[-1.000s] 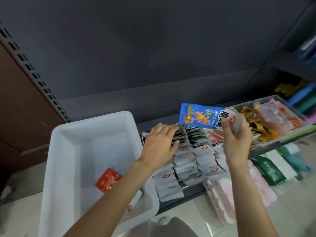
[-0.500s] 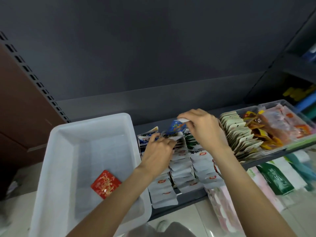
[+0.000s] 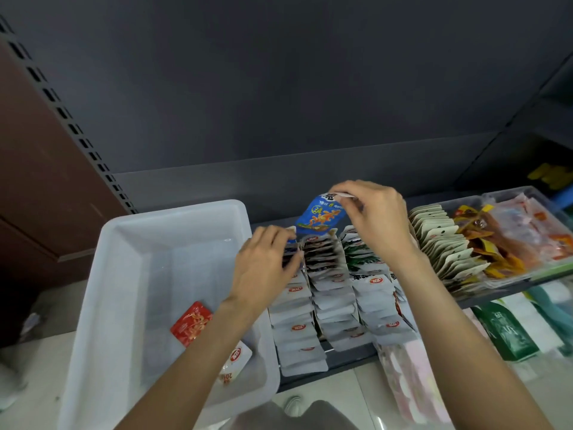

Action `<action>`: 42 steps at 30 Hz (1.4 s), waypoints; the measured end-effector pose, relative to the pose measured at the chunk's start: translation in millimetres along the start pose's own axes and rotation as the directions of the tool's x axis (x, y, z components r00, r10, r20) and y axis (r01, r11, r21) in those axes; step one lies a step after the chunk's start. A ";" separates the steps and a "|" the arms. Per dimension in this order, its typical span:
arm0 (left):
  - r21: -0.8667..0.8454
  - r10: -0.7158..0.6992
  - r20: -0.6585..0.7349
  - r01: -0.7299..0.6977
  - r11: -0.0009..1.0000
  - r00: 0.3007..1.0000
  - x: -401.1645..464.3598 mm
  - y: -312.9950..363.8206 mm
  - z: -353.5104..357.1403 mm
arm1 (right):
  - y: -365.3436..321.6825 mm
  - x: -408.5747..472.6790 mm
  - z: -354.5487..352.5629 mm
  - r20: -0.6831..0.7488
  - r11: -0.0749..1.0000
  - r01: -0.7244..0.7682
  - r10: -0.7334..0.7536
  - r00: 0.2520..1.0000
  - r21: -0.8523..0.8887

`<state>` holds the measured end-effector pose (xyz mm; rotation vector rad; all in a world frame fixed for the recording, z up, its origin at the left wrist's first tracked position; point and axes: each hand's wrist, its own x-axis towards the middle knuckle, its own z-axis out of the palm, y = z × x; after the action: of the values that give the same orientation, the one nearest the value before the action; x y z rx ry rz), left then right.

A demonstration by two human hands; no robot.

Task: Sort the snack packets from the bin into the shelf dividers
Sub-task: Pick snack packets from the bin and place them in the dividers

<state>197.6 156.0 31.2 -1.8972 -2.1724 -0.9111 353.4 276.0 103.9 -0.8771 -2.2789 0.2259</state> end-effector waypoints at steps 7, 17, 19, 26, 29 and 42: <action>-0.045 -0.214 0.155 0.223 0.974 0.964 -6.2 -9.0 -9.9 | 10.2 0.9 -7.2 -0.049 0.990 -0.025 0.033 0.998 0.141; -0.132 -0.267 0.205 0.297 0.946 0.942 -7.5 -26.2 -6.0 | -52.1 -0.2 58.3 0.239 0.983 0.136 -0.103 0.966 -0.127; -0.163 -0.278 0.187 0.308 0.937 0.942 -11.0 -28.2 -10.1 | -54.4 -0.7 67.7 0.362 0.959 0.177 -0.088 0.928 -0.222; -0.271 -0.297 0.171 0.334 0.903 0.940 -17.6 -27.4 -15.3 | -62.7 -0.1 83.0 0.548 0.911 0.172 0.069 0.834 -0.375; -0.307 -0.275 0.179 0.320 0.896 0.944 -18.1 -28.2 -16.9 | -62.6 -1.4 90.5 0.584 0.907 0.157 0.113 0.804 -0.391; 0.042 -0.599 0.343 0.625 0.780 0.724 -101.3 -143.1 -28.9 | -141.8 -56.9 71.7 0.523 0.869 -0.354 0.134 0.842 0.347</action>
<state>76.8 49.0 -43.2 -1.4310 -3.1267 -0.7849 262.6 137.0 73.1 -0.9499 -2.3934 1.1468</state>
